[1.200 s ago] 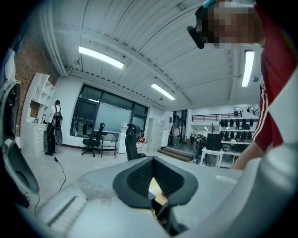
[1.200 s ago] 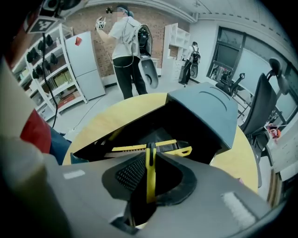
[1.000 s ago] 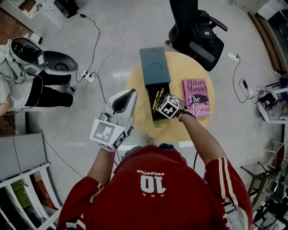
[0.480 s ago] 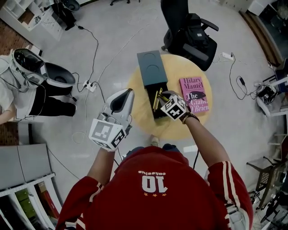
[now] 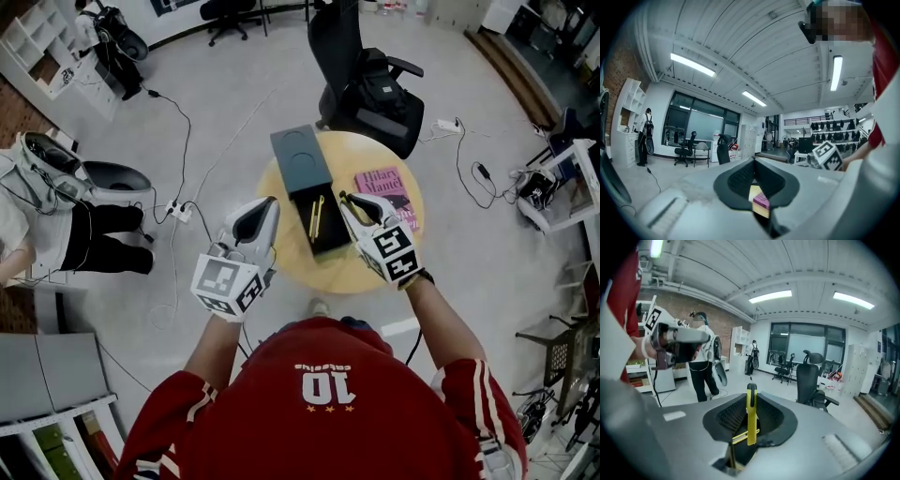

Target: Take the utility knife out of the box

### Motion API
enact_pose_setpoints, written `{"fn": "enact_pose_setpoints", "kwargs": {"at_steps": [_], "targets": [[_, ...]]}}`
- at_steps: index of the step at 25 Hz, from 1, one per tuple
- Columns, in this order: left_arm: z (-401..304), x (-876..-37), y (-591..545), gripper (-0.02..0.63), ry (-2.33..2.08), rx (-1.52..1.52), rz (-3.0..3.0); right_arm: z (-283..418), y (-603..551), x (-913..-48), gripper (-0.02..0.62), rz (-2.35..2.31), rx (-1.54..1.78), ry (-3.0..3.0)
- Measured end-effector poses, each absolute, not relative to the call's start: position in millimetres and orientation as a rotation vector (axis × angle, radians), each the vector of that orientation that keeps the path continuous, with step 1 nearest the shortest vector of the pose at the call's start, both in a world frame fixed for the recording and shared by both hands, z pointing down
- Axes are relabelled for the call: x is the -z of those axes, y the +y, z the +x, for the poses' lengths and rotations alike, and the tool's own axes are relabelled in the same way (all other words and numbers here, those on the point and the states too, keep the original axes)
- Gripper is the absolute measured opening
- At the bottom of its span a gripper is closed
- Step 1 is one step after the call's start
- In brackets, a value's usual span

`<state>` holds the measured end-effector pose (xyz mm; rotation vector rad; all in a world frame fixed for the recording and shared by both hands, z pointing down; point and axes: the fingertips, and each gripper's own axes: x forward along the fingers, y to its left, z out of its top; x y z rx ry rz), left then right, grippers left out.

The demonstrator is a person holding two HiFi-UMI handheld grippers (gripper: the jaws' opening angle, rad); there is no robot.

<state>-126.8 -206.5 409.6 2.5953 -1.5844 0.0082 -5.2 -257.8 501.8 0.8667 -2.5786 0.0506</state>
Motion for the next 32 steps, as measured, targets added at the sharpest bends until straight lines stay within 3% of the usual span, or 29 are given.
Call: {"fn": "enact_pose_setpoints", "kwargs": {"at_steps": [12, 27, 32], "targets": [[-103.8, -385.7, -199.6, 0.003, -1.588, 0.016, 2.654, 59.8, -211.6, -333.3, 0.052, 1.327, 0.124, -2.847], [-100.5, -376.0, -202.8, 0.003, -1.630, 0.019, 2.658, 85.0, -209.5, -321.2, 0.052, 1.466, 0.075, -2.845], [-95.1, -376.4, -204.2, 0.035, -1.613, 0.003, 2.683, 83.0, -210.3, -321.1, 0.054, 1.450, 0.072, -2.850]]}}
